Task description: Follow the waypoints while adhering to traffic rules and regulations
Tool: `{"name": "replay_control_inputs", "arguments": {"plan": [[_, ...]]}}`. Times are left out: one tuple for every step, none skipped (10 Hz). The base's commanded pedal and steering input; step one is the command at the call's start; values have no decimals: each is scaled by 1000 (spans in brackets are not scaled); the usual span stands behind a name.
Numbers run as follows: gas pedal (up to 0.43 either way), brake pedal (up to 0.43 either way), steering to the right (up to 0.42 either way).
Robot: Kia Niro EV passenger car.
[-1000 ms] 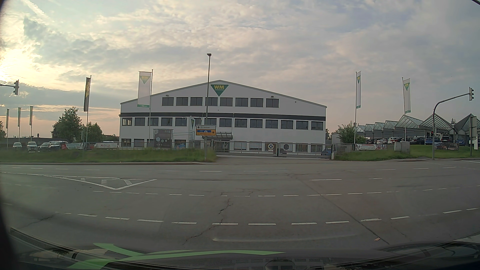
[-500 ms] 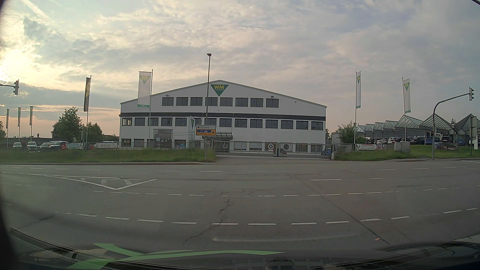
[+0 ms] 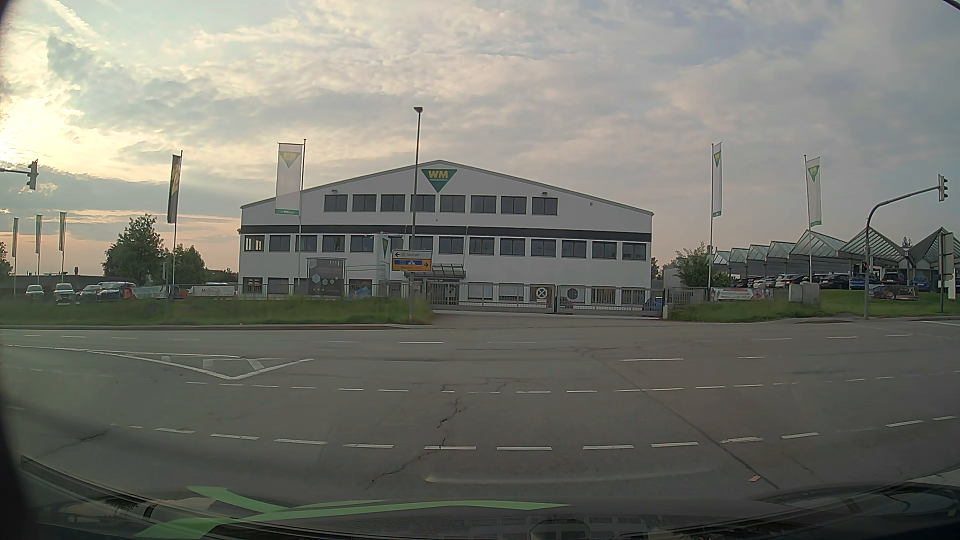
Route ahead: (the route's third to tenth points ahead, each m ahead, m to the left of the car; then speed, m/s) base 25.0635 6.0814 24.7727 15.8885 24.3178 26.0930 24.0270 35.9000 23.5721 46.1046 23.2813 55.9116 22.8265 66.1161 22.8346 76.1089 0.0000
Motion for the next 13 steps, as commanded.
{"name": "replay_control_inputs", "arguments": {"plan": [[0, 384, -25], [0, 384, -25], [0, 384, -25], [0, 384, -25], [0, 384, -25], [0, 384, -25], [0, 384, -25], [0, 384, -25], [0, 384, -25], [0, 384, -25], [0, 384, -25], [0, 384, -25], [0, 384, -25]]}}
